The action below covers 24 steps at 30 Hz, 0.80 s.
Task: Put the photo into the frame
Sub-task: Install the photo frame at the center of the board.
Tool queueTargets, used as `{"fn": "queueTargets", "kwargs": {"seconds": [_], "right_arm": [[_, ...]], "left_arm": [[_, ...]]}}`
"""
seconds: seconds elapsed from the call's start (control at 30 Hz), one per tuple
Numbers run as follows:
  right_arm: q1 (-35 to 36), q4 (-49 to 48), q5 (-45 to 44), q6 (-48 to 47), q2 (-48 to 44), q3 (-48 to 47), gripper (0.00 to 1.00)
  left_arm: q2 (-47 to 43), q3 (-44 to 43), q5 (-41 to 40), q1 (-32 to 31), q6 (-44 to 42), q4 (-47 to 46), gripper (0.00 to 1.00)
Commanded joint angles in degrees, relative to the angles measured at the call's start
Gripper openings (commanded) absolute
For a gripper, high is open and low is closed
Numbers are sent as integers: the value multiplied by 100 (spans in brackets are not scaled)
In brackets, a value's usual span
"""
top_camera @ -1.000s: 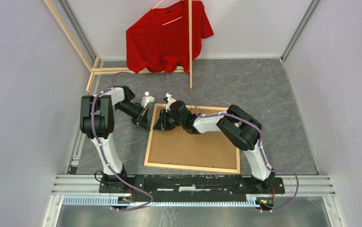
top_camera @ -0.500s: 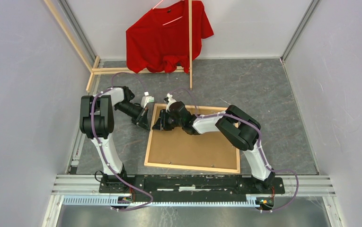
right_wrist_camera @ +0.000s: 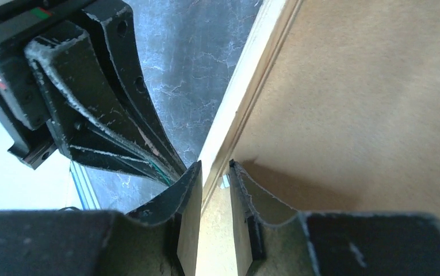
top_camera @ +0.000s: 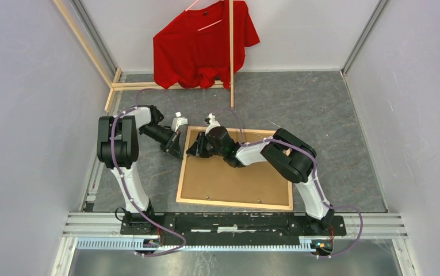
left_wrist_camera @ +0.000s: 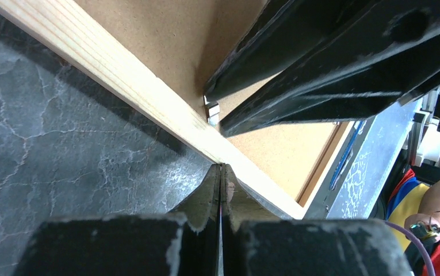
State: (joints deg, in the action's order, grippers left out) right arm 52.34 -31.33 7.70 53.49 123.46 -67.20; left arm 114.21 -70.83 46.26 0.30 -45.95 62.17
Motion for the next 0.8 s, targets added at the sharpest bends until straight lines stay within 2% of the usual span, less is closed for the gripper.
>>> {"fn": "queueTargets", "kwargs": {"seconds": [0.0, 0.23, 0.77], "right_arm": [[-11, -526, -429, -80, -618, 518, 31], [-20, -547, -351, -158, -1055, 862, 35], [302, -37, -450, -42, -307, 255, 35]], "left_arm": [[-33, 30, 33, -38, -272, -60, 2], [-49, -53, 31, 136, -263, -39, 2], [14, 5, 128, 135, -334, -39, 2]]}}
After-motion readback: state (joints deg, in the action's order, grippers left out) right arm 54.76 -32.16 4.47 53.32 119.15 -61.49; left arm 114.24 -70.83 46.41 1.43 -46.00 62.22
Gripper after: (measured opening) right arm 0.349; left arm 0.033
